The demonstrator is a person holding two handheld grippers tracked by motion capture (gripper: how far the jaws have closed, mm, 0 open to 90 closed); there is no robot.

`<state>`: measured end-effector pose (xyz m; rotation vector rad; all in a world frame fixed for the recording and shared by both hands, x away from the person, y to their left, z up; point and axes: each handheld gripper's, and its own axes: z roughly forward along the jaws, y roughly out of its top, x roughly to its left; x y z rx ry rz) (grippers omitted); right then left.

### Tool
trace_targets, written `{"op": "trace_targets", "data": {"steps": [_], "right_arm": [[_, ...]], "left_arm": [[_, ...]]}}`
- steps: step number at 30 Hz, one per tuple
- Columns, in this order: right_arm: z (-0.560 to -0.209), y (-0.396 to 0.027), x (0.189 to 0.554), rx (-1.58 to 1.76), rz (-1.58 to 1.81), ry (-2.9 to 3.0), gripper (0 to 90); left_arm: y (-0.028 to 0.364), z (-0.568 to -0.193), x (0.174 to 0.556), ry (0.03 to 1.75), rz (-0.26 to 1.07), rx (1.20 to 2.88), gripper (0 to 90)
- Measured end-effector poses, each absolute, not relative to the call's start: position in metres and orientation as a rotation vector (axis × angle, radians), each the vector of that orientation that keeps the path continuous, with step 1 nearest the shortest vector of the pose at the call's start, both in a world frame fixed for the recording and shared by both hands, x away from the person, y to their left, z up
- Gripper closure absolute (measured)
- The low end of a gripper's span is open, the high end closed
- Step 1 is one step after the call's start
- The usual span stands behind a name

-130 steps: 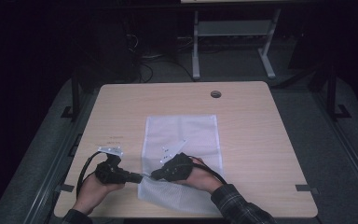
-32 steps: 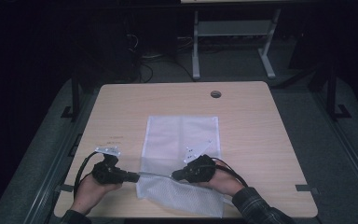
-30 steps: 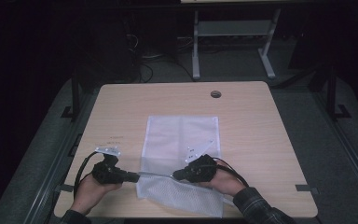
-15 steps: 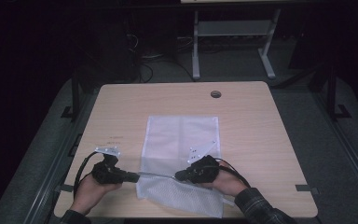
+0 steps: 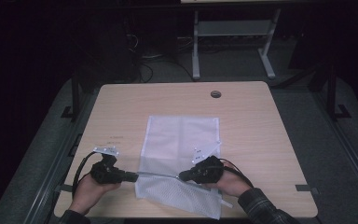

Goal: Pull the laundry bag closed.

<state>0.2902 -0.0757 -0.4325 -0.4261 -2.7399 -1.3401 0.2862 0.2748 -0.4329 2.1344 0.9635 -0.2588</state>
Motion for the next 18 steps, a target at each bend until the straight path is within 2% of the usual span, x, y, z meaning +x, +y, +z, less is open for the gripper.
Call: {"op": "trace_targets", "data": {"steps": [18], "right_arm": [[-0.432,-0.093,0.288,-0.44,-1.348,-2.753,86.7]], "left_arm": [[0.272,-0.433,0.286,0.95,-0.269,2.141,86.3]]}}
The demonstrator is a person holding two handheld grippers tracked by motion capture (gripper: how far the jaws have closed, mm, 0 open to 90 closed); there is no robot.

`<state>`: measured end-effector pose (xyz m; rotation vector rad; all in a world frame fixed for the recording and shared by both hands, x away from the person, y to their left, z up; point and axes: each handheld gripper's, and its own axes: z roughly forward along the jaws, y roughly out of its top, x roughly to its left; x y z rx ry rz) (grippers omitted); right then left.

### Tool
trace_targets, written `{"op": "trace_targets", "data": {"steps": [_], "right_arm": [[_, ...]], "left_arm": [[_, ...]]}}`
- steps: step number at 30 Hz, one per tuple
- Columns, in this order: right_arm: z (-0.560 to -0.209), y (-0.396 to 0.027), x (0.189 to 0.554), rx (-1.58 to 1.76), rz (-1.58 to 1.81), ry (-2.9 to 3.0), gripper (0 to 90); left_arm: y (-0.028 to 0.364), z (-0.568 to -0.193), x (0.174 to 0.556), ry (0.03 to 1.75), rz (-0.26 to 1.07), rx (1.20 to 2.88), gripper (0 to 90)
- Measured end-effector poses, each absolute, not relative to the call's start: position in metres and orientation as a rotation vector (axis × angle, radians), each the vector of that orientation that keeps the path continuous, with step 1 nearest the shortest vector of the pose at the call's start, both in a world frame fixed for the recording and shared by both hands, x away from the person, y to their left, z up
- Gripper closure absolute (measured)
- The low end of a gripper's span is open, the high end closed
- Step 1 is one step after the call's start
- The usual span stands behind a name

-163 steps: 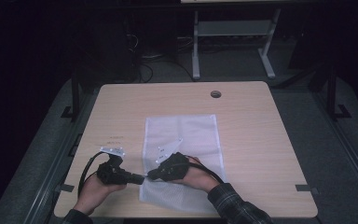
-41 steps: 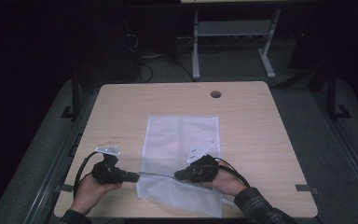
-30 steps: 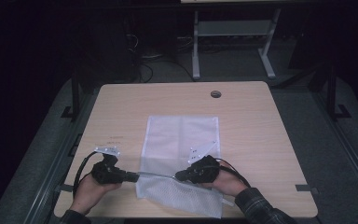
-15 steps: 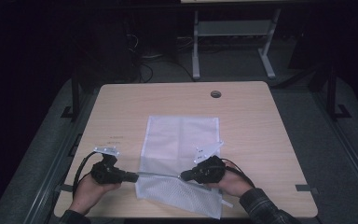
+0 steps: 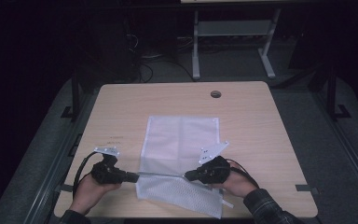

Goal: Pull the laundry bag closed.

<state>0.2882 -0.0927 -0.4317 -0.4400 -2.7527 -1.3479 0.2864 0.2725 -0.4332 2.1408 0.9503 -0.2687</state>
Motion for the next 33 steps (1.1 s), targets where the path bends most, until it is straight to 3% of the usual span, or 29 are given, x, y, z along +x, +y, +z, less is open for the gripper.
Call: {"op": "trace_targets", "data": {"steps": [33], "right_arm": [[-0.432,-0.116,0.281,-0.451,-1.319,-2.771,86.7]], "left_arm": [[0.273,-0.434,0.286,0.961,-0.269,2.15,86.3]]}}
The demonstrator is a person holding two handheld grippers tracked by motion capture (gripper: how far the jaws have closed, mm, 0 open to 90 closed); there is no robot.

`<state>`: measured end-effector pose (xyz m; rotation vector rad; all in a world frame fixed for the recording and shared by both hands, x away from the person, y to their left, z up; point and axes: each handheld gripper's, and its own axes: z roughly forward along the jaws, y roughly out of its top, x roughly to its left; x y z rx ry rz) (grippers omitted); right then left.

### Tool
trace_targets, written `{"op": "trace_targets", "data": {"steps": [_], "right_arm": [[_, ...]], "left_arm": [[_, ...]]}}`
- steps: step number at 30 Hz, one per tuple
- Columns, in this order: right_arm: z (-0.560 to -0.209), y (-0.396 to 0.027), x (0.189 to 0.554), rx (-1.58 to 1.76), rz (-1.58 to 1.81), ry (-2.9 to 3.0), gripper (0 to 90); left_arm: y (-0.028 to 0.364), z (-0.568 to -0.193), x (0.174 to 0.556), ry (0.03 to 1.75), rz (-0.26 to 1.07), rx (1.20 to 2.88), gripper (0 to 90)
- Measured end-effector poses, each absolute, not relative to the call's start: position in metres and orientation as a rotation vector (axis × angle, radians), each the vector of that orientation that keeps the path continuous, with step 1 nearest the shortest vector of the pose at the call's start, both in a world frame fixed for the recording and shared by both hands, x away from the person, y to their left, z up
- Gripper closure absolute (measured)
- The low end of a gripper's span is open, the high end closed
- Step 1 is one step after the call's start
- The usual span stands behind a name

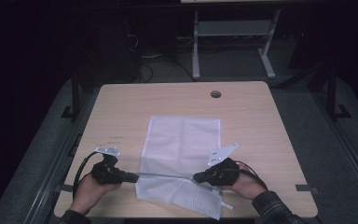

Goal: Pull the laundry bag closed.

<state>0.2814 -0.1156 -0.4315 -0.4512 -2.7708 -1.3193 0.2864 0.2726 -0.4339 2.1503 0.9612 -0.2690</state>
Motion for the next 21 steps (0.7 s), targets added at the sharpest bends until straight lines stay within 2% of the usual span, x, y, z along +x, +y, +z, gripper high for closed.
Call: {"op": "trace_targets", "data": {"steps": [21], "right_arm": [[-0.431,-0.129,0.279,-0.47,-1.3,-2.789,86.7]], "left_arm": [[0.276,-0.433,0.286,0.978,-0.25,2.148,86.3]]}}
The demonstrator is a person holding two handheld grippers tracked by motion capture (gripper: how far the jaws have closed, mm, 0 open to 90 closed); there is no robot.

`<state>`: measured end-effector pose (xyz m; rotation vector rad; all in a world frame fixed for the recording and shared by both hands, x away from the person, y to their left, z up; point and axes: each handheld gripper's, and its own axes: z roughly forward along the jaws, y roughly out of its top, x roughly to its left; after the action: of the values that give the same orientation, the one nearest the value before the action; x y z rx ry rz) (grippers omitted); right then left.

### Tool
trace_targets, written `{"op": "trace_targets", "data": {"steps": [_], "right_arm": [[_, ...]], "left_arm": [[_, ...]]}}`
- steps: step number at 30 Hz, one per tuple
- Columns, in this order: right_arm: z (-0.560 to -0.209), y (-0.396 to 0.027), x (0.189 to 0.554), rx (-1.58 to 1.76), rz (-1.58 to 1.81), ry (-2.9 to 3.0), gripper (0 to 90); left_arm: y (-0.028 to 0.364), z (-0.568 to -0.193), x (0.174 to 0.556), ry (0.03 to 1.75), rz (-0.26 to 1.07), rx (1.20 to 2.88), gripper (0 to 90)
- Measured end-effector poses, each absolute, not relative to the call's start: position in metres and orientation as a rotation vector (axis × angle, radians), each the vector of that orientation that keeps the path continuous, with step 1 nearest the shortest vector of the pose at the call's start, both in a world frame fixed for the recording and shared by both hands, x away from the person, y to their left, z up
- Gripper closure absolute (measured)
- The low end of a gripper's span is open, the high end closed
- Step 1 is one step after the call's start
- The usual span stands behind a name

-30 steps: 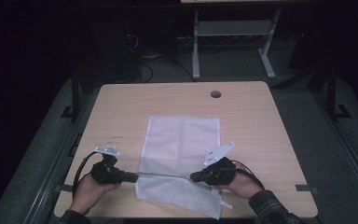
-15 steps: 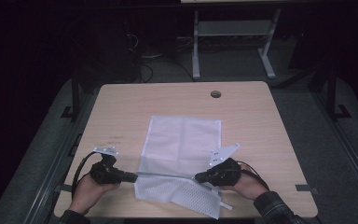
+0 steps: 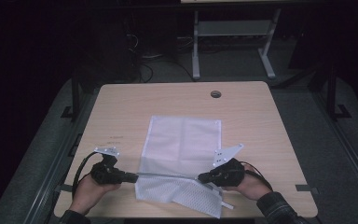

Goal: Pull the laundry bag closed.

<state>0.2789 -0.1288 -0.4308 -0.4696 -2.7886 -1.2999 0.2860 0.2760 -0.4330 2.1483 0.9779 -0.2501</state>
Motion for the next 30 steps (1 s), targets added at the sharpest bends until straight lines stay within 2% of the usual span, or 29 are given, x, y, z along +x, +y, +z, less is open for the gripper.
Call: {"op": "trace_targets", "data": {"steps": [30], "right_arm": [[-0.432,-0.156,0.277,-0.532,-1.274,-2.802,86.7]], "left_arm": [[0.284,-0.433,0.286,1.001,-0.235,2.142,86.3]]}}
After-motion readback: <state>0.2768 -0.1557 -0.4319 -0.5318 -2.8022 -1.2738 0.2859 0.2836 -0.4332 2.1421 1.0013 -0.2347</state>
